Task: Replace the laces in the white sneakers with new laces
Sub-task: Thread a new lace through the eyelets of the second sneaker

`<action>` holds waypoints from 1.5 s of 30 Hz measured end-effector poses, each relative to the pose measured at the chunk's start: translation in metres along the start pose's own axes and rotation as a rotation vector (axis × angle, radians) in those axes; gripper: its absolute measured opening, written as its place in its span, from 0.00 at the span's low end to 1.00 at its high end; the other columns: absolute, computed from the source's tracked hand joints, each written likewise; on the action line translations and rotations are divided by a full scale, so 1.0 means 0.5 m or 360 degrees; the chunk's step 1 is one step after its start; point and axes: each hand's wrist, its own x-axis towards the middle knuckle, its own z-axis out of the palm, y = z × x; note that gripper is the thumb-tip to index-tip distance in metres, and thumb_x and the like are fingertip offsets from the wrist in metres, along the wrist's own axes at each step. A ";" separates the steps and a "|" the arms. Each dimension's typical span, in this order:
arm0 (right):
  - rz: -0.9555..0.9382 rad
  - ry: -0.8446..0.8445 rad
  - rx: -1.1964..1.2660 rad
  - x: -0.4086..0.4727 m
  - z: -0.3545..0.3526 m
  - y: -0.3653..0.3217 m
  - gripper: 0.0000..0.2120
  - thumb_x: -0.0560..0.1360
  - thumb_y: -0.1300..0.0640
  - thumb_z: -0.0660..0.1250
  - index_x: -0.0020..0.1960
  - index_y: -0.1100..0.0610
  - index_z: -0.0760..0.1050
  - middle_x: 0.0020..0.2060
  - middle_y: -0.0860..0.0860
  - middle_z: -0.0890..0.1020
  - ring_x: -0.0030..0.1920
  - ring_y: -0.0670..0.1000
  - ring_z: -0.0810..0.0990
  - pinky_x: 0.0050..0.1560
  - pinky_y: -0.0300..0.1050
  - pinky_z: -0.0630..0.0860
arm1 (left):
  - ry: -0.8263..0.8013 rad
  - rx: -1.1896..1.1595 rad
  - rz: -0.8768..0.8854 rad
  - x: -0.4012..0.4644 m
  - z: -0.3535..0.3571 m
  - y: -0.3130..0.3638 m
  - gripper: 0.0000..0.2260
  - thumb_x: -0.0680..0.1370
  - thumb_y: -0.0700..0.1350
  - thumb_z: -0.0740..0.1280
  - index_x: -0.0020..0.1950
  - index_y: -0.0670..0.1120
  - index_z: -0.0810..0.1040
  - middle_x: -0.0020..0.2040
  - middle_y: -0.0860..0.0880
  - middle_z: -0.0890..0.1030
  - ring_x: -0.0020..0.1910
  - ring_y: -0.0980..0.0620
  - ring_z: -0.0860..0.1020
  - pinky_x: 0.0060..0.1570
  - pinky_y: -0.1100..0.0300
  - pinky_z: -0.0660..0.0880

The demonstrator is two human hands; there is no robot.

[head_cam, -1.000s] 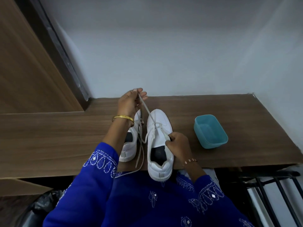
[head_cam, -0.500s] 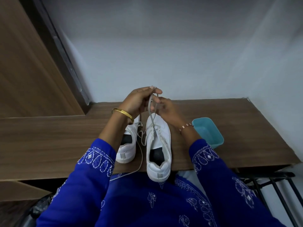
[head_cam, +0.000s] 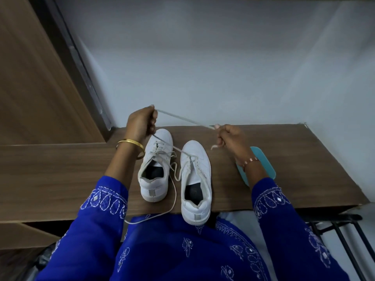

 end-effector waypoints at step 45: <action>-0.0015 -0.0077 -0.0197 -0.055 0.059 -0.001 0.08 0.73 0.71 0.61 0.46 0.62 0.77 0.33 0.51 0.80 0.25 0.37 0.74 0.31 0.31 0.72 | -0.0404 0.0930 0.0455 -0.082 0.111 -0.165 0.10 0.77 0.37 0.63 0.57 0.40 0.77 0.49 0.46 0.80 0.49 0.50 0.77 0.49 0.64 0.71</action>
